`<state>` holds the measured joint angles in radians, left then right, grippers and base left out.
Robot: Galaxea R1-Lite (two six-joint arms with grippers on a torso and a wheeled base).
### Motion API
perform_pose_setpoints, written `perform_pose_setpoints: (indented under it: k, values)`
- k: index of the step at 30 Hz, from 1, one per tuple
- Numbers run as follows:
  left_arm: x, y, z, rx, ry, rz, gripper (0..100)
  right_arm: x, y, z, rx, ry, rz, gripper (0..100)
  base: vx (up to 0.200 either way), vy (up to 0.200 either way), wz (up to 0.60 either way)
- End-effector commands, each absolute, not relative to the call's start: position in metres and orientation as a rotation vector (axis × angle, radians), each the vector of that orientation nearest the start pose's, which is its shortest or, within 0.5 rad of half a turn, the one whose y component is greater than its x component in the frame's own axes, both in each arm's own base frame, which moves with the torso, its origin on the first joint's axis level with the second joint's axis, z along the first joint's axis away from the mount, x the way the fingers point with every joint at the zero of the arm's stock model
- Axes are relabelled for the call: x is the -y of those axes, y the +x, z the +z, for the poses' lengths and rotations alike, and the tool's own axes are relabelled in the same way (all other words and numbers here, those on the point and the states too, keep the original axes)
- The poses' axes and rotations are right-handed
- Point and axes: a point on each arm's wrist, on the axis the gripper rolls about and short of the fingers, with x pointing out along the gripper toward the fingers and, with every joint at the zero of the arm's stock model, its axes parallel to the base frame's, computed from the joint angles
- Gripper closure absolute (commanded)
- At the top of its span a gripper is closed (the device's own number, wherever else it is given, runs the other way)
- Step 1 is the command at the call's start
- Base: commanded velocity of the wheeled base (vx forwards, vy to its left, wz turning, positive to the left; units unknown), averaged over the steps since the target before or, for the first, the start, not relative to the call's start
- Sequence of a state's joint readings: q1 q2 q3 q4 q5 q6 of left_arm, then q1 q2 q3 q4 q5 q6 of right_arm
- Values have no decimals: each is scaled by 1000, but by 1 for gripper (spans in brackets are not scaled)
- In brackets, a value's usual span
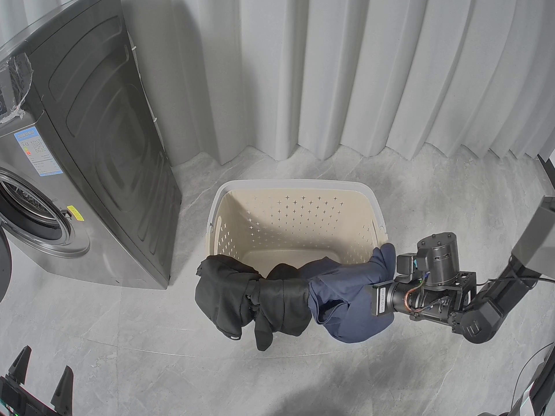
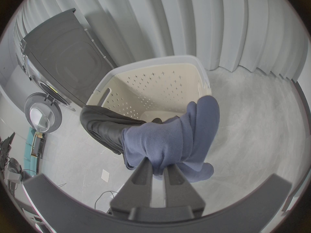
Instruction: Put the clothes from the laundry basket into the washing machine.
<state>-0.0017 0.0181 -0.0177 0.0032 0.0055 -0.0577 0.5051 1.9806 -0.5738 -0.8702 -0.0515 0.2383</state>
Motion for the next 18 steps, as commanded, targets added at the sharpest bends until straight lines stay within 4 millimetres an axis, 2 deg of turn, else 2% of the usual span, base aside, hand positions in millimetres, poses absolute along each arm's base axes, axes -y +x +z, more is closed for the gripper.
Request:
perform_pose_setpoints:
  k: [1, 8, 15, 16, 18]
  values:
    - [0, -22, 76, -11, -58, 5, 0, -149, 253, 94, -486, 98, 419, 100, 0, 0, 0]
    - [0, -22, 76, -9, -58, 5, 0, -146, 242, 122, -393, 123, 432, 100, 0, 0, 0]
    - [0, -22, 76, -11, -58, 5, 0, -133, 224, 169, -223, 171, 440, 100, 0, 0, 0]
    - [0, -22, 76, -9, -58, 5, 0, -133, 224, 171, -217, 173, 441, 100, 0, 0, 0]
    - [0, -22, 76, -11, -57, 5, 0, -126, 213, 188, -151, 191, 449, 100, 0, 0, 0]
